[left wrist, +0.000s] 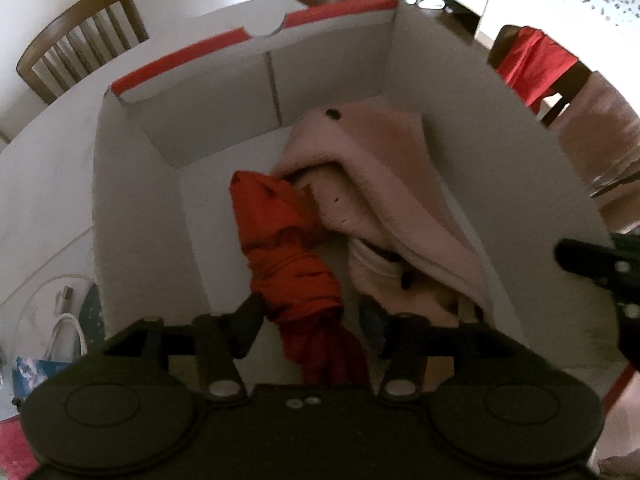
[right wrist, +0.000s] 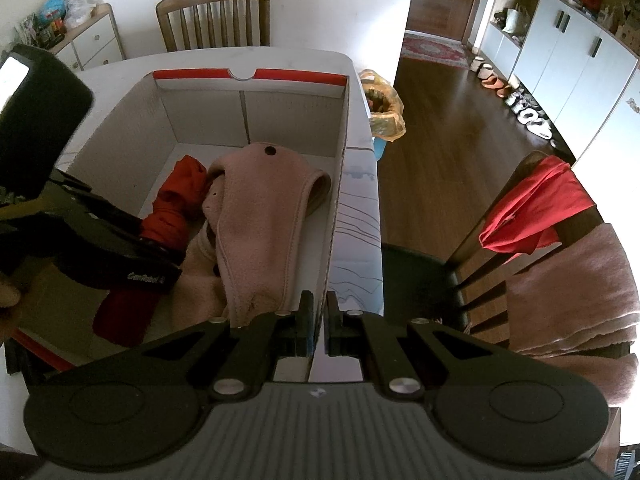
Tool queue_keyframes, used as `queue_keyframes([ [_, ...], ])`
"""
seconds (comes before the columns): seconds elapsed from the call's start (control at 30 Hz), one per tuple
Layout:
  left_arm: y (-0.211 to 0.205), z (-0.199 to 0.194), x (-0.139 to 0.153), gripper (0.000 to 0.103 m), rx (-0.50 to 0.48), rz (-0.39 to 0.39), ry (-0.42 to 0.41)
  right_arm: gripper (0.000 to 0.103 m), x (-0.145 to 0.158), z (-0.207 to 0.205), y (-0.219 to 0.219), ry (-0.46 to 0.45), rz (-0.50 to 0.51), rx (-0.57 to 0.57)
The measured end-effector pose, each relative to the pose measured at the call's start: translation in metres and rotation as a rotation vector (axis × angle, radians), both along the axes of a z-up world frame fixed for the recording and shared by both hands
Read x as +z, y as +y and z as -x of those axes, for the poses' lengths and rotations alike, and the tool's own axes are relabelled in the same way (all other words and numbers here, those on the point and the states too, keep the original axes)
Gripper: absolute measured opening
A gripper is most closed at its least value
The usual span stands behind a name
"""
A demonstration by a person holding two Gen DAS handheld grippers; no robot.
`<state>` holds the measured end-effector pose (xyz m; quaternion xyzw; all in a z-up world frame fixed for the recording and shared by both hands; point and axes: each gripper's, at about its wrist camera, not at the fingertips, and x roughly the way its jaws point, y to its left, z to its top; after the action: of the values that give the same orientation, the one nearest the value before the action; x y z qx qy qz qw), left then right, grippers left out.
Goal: Organize objects
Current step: 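Lower the red cloth beside the pink hat and open the left gripper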
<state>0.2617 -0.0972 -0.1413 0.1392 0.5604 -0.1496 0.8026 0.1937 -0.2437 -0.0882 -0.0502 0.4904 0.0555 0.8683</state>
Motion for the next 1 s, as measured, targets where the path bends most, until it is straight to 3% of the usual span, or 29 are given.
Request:
queue_keyframes([
  [0.23, -0.005, 0.009, 0.010, 0.068, -0.010, 0.057, -0.029, 0.004, 0.000, 0.000, -0.002, 0.001, -0.005, -0.003],
  [0.3, -0.005, 0.012, 0.015, 0.082, -0.008, 0.068, -0.048, 0.004, 0.000, 0.000, -0.002, 0.002, -0.006, -0.003],
  [0.33, -0.006, 0.010, 0.022, 0.084, -0.004, 0.068, -0.059, 0.004, 0.000, 0.000, -0.002, 0.002, -0.005, -0.003],
  [0.63, 0.004, 0.023, 0.066, 0.084, 0.030, 0.137, -0.134, 0.004, -0.001, 0.000, -0.002, 0.002, -0.004, -0.003],
  [0.87, 0.019, 0.036, 0.085, 0.098, 0.060, 0.181, -0.206, 0.004, -0.001, 0.001, -0.003, 0.005, -0.004, -0.005],
  [1.0, 0.028, 0.044, 0.092, 0.101, 0.077, 0.191, -0.241, 0.004, 0.000, 0.000, -0.004, 0.007, 0.000, -0.004],
])
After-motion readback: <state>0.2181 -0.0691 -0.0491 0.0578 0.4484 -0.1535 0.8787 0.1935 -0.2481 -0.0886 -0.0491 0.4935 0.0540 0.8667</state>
